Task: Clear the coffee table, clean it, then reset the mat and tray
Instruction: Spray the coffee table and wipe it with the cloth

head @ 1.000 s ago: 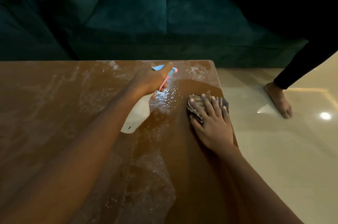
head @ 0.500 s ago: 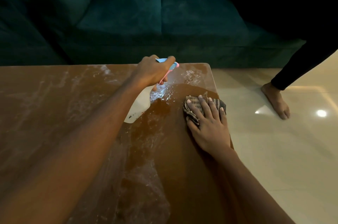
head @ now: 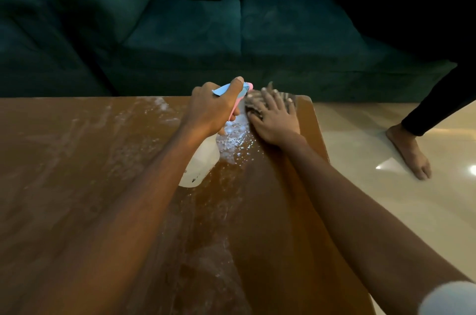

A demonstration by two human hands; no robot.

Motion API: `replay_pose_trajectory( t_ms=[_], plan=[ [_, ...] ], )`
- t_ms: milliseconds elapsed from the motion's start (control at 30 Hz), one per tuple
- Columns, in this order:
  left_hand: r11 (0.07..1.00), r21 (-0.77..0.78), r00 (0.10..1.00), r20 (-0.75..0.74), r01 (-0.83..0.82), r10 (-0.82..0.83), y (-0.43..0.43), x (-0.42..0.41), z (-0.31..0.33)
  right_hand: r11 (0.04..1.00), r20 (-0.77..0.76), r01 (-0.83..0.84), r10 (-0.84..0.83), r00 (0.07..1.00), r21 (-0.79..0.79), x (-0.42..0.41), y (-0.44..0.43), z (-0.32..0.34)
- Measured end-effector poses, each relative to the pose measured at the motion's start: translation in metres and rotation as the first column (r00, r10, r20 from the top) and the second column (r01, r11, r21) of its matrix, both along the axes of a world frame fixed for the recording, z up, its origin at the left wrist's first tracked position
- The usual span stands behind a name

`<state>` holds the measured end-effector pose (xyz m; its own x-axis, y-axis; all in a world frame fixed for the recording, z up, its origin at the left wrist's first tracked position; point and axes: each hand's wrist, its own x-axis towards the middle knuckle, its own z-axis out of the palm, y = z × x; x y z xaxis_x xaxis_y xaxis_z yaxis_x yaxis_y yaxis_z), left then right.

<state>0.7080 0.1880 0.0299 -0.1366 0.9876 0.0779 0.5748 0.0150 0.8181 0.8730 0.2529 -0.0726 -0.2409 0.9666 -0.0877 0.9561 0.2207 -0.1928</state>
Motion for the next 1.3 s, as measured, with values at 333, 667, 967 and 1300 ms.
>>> replay_pose_trajectory(
  t_ms=[333,667,967,1300],
  plan=[
    [0.997,-0.018,0.986,0.146,-0.074,0.076,-0.001,-0.015,0.004,0.996,-0.040,0.087,-0.086,0.995,0.015,0.057,-0.028,-0.006],
    [0.995,0.029,0.989,0.116,-0.100,0.096,-0.007,-0.018,0.003,0.995,-0.021,-0.092,0.092,0.996,0.028,0.010,0.003,-0.001],
    [0.982,-0.124,0.989,-0.070,-0.139,0.131,-0.015,-0.042,0.009,0.998,-0.029,-0.067,0.067,0.997,-0.011,0.012,-0.037,-0.004],
    [0.953,-0.268,0.971,-0.226,-0.143,0.082,-0.016,-0.068,0.000,0.999,-0.027,-0.050,0.050,0.998,-0.003,0.013,-0.038,-0.004]
  ],
)
